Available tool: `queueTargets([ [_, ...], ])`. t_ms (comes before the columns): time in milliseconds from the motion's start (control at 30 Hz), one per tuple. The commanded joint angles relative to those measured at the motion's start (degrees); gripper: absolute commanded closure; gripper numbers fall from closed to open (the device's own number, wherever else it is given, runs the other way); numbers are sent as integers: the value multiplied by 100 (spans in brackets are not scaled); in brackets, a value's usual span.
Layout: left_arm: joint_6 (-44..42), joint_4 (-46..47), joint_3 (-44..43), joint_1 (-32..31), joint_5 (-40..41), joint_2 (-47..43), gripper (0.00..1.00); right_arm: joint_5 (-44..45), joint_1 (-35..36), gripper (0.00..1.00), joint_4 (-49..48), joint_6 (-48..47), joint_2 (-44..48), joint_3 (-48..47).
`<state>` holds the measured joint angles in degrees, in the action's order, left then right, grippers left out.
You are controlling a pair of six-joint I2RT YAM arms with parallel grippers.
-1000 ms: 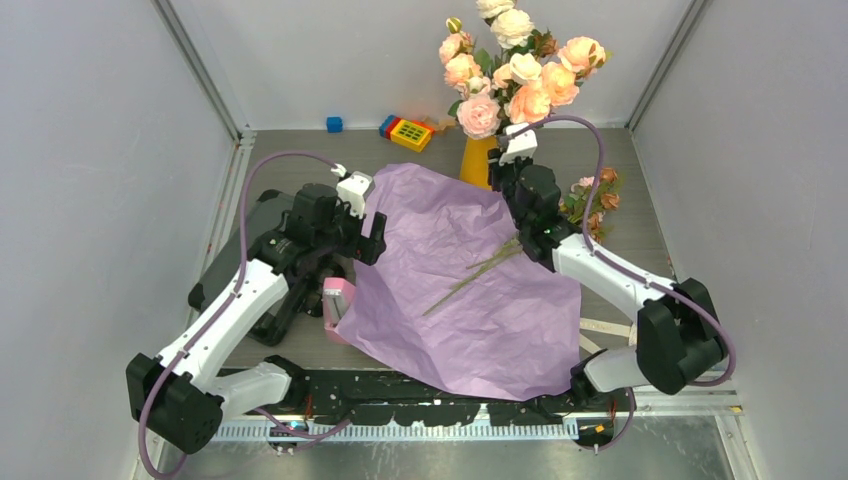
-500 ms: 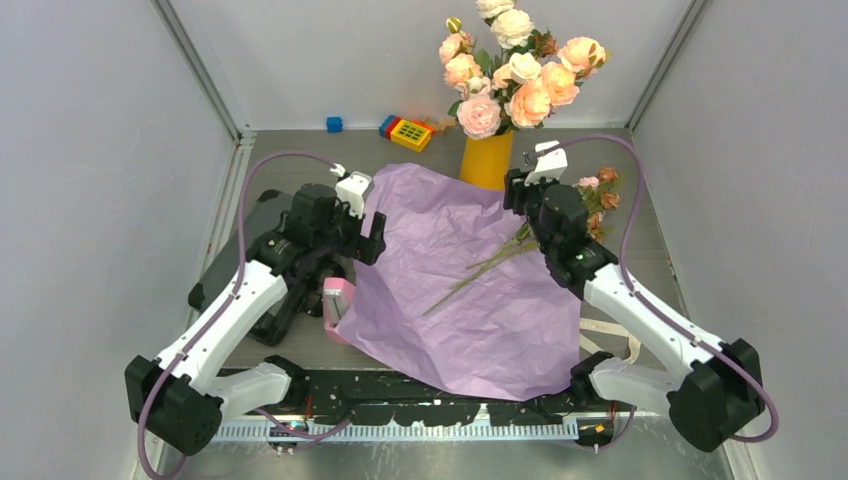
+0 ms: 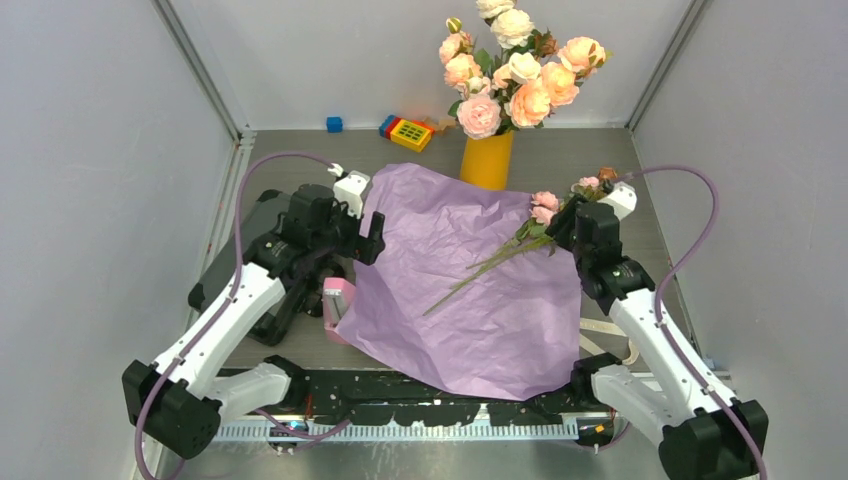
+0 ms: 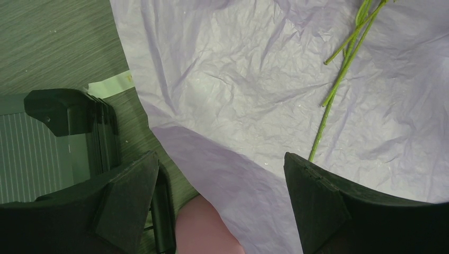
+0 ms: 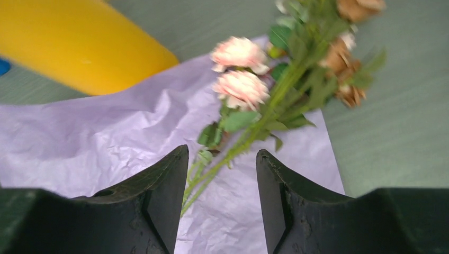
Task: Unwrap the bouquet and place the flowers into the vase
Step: Insert the fake flower into the vase, then pick up the fake flower from the wrapping paper.
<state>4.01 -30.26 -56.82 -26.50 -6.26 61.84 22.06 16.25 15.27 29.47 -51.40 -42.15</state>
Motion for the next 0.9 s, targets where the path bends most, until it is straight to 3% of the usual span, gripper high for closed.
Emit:
queueTargets([
  [0, -5, 153, -87, 24, -40, -189, 9, -276, -678, 44, 505, 1505, -24, 354],
  [267, 3, 147, -96, 24, -60, -248, 9, -1131, -1777, 41, -344, 2507, -510, 786],
  [667, 16, 143, -106, 26, -87, -268, 9, -1155, -1966, 35, -1933, 2641, -1734, 1033],
  [867, 12, 135, -102, 25, -77, -253, 9, -1024, -2019, 34, -2276, 2554, -2157, 1005],
])
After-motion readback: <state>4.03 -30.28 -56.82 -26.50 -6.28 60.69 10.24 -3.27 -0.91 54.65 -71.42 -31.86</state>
